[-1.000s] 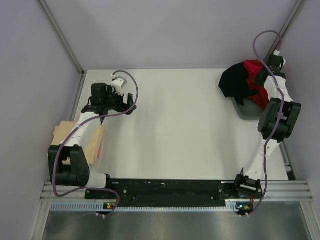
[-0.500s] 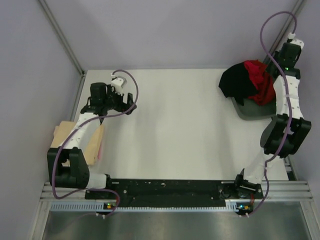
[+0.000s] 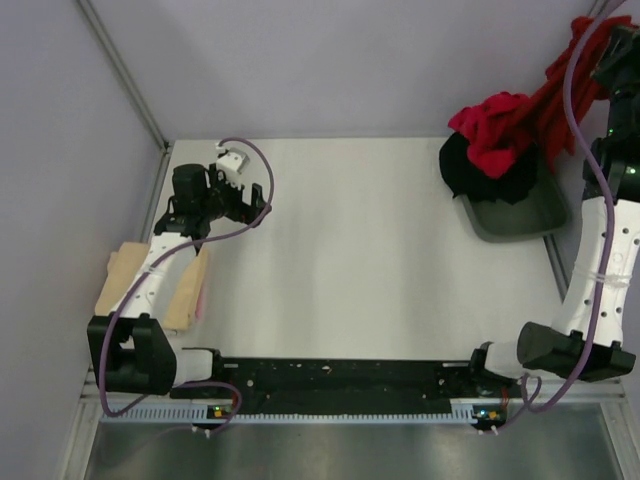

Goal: Fold and stack the t-shirts
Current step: Move the tshirt to the center of the board

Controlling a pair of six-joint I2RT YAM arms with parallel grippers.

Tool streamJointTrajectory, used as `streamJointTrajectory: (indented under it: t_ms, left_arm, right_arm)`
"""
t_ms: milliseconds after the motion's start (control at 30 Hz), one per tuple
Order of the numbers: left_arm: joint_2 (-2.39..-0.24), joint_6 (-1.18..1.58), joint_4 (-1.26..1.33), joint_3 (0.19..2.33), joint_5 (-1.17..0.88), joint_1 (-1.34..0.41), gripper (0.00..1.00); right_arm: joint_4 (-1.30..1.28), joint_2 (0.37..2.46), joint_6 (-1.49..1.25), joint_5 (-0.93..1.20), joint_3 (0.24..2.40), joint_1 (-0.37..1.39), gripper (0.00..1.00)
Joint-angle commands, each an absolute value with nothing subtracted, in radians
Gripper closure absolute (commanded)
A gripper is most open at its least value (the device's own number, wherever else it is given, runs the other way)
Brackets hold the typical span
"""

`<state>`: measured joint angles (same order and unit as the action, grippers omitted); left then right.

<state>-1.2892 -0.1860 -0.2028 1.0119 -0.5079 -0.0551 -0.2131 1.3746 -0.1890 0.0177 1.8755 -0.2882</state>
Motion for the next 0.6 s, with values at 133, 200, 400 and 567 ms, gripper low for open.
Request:
streamJointTrajectory:
  t_ms: [133,200,400,567]
  left_arm:
    - [-1.253,-0.190,-0.150,1.008,-0.528,-0.055,0.04]
    - [-1.255,-0.190,-0.146,1.005,-0.529,-0.055,0.04]
    - [-1.255,-0.183,-0.140,1.012,-0.519,-0.055,0.03]
    - [-1.255,-0.176,-0.153,1.034,-0.459,-0.055,0.03]
  right_arm:
    - [0.124,1.318,-0.257,0.211,2.222,-0.290,1.00]
    - [0.153,1.322,-0.317,0.277,2.269,-0.291,1.00]
    - [0.425,1.347,-0.644,0.573,2.258,-0.243,1.00]
    - [0.284,1.423,-0.504,0.652,2.269,0.166,1.00]
